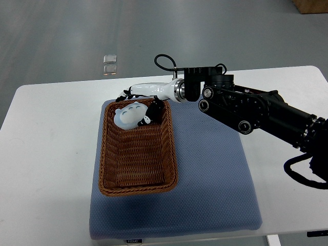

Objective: Place blue toy in brown basket

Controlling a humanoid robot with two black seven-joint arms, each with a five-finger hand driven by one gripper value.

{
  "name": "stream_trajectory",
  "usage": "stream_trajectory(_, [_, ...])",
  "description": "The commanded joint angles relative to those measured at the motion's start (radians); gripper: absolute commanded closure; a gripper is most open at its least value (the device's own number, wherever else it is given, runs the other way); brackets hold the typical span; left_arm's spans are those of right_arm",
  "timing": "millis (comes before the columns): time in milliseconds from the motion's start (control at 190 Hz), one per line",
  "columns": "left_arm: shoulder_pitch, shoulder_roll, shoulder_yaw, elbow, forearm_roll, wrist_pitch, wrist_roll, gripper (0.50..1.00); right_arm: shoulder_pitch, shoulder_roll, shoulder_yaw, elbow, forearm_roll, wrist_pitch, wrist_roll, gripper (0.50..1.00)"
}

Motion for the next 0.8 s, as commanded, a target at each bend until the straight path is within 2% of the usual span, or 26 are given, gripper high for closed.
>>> stream_trajectory(0, [0.000,0.000,0.000,0.000,0.000,0.000,0.000,0.500,-0.003,0.000,0.009,-0.001,0.002,-0.002,0.000,0.583])
stream_trajectory(163, [-0.002,0.000,0.000,0.000,0.000,0.000,0.000,0.500,-0.026,-0.006,0.086,-0.024,0.013,-0.031,0.000,0.583])
stream_trajectory(306, [-0.002,0.000,0.002,-0.002,0.000,0.000,0.000,0.500,-0.102,-0.001,0.319,-0.092,0.016,-0.059,0.000,0.583])
stream_trajectory(453, [-0.002,0.000,0.002,-0.005,0.000,0.000,0.000,0.500,-0.182,0.000,0.546,-0.112,0.019,-0.074,-0.001,0.583])
stream_trajectory(680, [-0.003,0.000,0.000,-0.008,0.000,0.000,0.000,0.500,-0.326,0.000,0.825,-0.113,0.074,-0.177,-0.003,0.585])
stream_trajectory(796, [-0.002,0.000,0.000,-0.006,0.000,0.000,0.000,0.500,-0.372,0.000,0.894,-0.109,0.200,-0.244,-0.049,0.583])
